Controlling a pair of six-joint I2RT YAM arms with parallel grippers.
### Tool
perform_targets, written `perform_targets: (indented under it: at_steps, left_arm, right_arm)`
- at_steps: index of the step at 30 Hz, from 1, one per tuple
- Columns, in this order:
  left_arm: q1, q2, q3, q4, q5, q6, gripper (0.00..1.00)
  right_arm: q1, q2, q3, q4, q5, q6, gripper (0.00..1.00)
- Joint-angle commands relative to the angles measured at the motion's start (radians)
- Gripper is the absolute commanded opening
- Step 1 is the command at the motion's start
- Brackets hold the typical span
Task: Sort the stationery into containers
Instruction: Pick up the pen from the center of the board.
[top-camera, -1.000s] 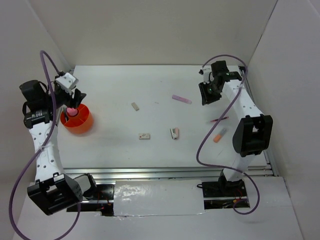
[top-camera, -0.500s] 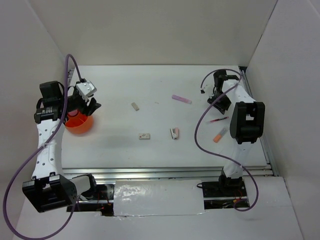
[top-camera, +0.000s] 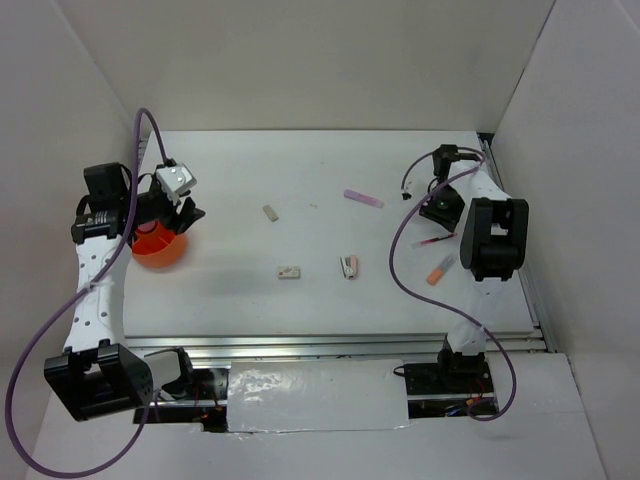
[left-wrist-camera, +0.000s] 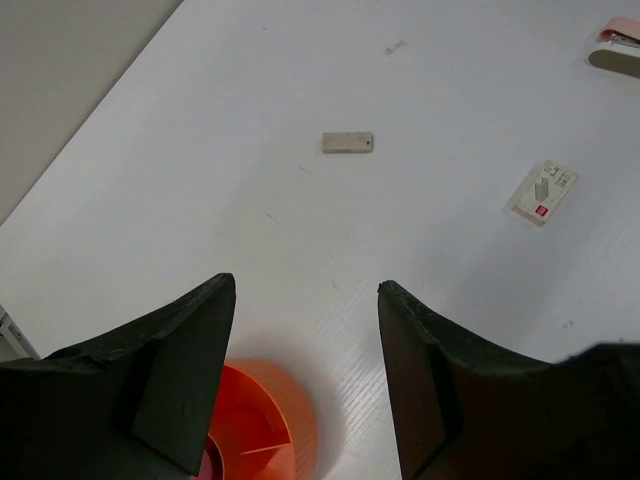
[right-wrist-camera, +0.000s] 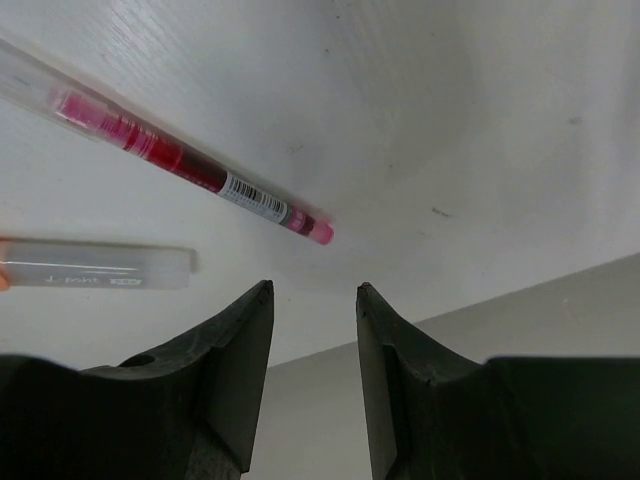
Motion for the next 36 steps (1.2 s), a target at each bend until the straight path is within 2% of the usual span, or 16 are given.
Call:
perform_targets:
  at_steps: [1,8,20,27,36]
  left_arm:
    - [-0.006,0.012,0.007,0.01,0.033,0.025,0.71]
    - [-0.01,0.021,-0.002,0.018,0.031,0.012,0.71]
    - [-0.012,0.036,-0.008,0.019,0.021,0.013,0.71]
    - [-0.009,0.032,-0.01,0.022,0.021,0.005,0.71]
    - [0.0,0.026,-0.007,0.042,0.051,-0.044,0.72]
  right_arm:
    - [-0.008,0.038,0.051,-0.033,-0.05,-0.104,0.46]
    - [-0.002,0.075,0.069,-0.054,-0.088,-0.138,0.46]
    - [0.024,0.133,0.049,-0.029,-0.05,-0.173,0.42]
    - [0.031,0.174,0.061,-0.061,-0.05,-0.178,0.26]
    - [0.088,0.174,0.032,-0.055,0.013,-0.199,0.23]
